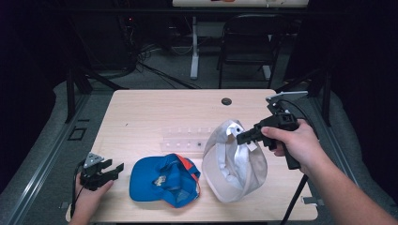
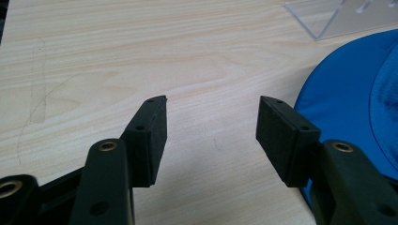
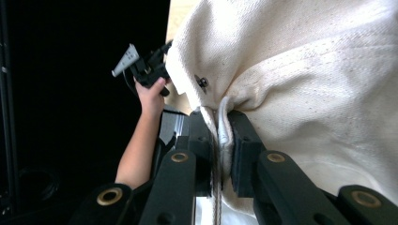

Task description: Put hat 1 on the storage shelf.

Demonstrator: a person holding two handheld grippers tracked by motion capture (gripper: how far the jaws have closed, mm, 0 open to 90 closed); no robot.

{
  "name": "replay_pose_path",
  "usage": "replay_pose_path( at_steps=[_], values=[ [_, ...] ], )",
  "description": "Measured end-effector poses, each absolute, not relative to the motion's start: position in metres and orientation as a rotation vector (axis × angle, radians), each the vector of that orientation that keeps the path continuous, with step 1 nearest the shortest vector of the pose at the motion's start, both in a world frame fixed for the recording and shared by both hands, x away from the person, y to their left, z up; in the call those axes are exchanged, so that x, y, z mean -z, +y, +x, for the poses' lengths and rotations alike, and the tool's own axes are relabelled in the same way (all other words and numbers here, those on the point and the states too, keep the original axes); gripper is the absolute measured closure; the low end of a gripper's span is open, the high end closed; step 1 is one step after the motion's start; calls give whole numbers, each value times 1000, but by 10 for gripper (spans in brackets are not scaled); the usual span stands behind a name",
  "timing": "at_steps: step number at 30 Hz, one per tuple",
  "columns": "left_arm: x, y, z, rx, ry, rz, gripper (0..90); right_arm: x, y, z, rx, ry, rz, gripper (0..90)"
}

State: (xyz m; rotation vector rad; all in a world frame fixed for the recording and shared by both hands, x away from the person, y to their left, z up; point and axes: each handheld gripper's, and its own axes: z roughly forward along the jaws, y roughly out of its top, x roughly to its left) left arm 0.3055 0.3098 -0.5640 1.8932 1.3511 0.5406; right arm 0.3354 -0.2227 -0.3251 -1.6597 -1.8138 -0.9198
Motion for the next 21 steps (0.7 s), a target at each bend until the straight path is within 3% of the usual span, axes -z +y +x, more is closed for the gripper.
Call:
replay_pose_path(
  at_steps=[12, 21],
  values=[
    [562, 305, 304, -564, 1315, 1882, 428, 311, -220, 354, 1087, -1720, -1617, 819],
    [560, 305, 302, -558, 1298, 1871, 431, 304, -186, 387, 1176, -1658, -1587, 819]
  ],
)
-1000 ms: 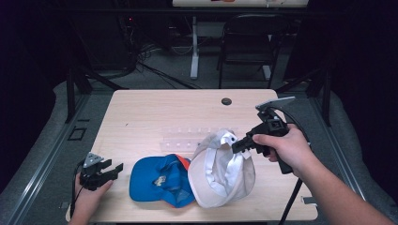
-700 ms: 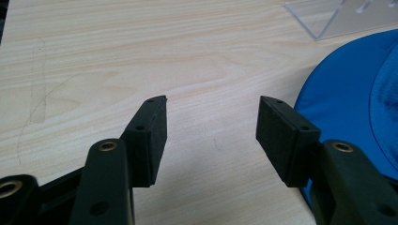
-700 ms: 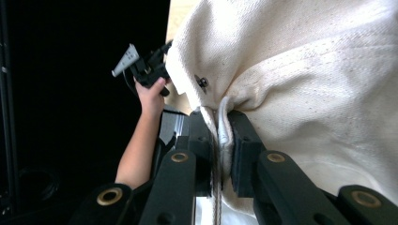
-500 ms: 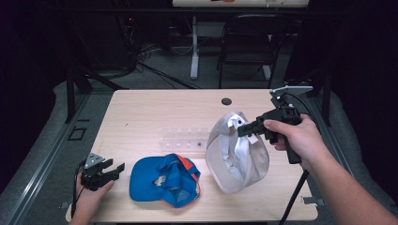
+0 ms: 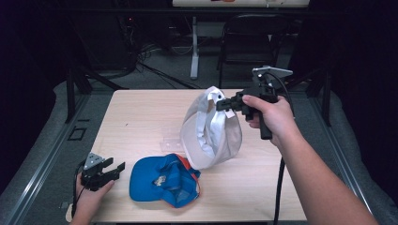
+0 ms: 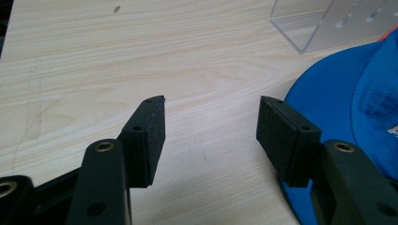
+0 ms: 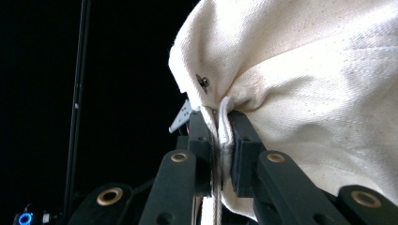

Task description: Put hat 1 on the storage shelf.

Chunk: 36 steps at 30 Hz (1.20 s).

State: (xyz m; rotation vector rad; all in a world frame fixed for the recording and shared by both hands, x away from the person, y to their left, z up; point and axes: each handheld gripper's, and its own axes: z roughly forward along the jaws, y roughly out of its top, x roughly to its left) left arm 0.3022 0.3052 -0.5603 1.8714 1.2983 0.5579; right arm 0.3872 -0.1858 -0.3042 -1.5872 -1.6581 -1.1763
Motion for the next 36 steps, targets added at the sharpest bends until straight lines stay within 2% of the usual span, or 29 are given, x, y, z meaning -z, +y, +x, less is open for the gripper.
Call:
replay_pose_path(
  at_steps=[18, 31, 36],
  values=[
    [558, 291, 300, -557, 1225, 1895, 442, 317, -147, 436, 1224, -1572, -1708, 818],
    [555, 284, 298, -532, 1199, 1905, 458, 323, -134, 449, 1256, -1555, -1765, 817],
    [542, 262, 301, -519, 1110, 1921, 463, 326, -131, 448, 1261, -1553, -1762, 817]
  ],
)
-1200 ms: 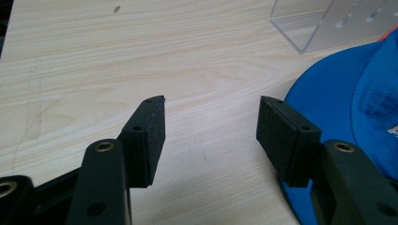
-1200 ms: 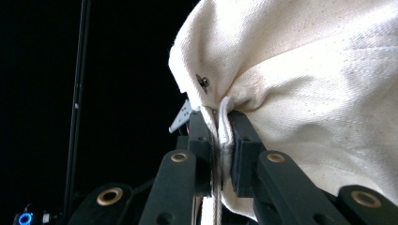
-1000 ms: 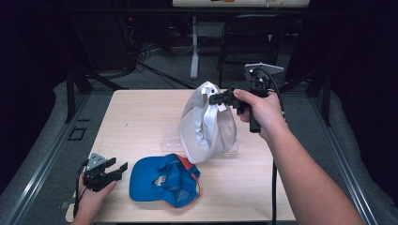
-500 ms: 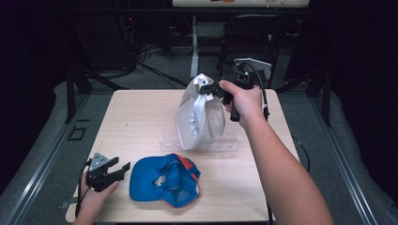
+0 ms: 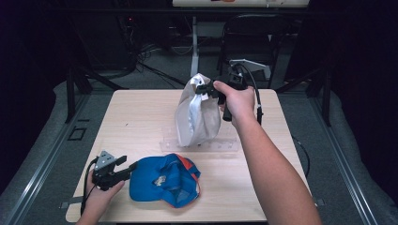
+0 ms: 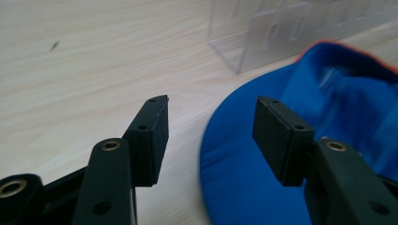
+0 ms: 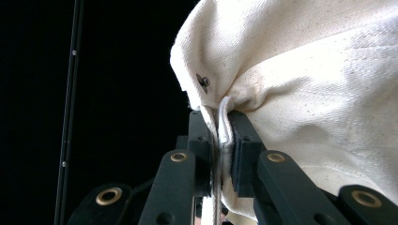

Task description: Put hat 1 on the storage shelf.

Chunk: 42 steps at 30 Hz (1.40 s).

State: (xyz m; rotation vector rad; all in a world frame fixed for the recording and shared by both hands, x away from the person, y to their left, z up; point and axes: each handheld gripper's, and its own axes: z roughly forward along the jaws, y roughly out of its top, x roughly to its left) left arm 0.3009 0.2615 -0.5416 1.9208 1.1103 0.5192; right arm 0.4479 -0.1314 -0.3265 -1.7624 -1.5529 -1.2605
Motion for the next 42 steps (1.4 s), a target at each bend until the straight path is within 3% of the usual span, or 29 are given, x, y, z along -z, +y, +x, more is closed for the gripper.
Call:
replay_pose_path(
  at_steps=[12, 29, 38, 42],
  values=[
    [511, 170, 316, -517, 869, 1969, 436, 330, -140, 446, 1259, -1551, -1768, 816],
    [511, 100, 343, -532, 818, 2050, 454, 330, -144, 442, 1271, -1556, -1758, 815],
    [513, 110, 347, -580, 822, 2041, 694, 332, -141, 441, 1275, -1564, -1743, 816],
    [510, 122, 349, -558, 805, 2013, 733, 330, -136, 441, 1273, -1571, -1729, 817]
  ],
)
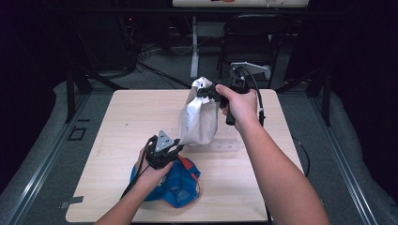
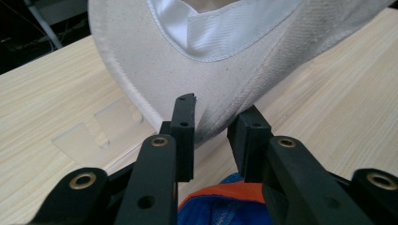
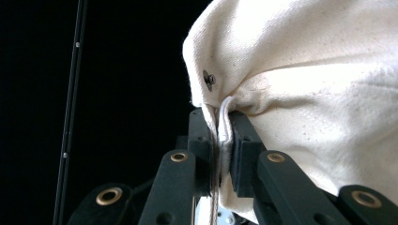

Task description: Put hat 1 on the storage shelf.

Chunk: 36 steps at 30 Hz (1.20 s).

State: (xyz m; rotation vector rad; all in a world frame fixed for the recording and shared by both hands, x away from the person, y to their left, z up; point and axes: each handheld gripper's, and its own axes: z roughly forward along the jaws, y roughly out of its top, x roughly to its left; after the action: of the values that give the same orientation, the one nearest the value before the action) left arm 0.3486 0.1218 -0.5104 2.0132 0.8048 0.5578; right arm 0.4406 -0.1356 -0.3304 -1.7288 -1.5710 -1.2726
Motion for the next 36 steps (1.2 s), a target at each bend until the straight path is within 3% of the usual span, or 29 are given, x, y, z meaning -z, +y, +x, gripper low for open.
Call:
replay_pose_path(
  at_steps=[21, 29, 36],
  values=[
    [520, 152, 351, -384, 870, 1880, 780, 334, -109, 442, 1231, -1622, -1681, 817],
    [528, 159, 348, -358, 965, 1810, 794, 338, -106, 443, 1206, -1659, -1688, 817],
    [537, 167, 349, -243, 1071, 1686, 792, 349, -107, 446, 1173, -1681, -1707, 817]
  ],
)
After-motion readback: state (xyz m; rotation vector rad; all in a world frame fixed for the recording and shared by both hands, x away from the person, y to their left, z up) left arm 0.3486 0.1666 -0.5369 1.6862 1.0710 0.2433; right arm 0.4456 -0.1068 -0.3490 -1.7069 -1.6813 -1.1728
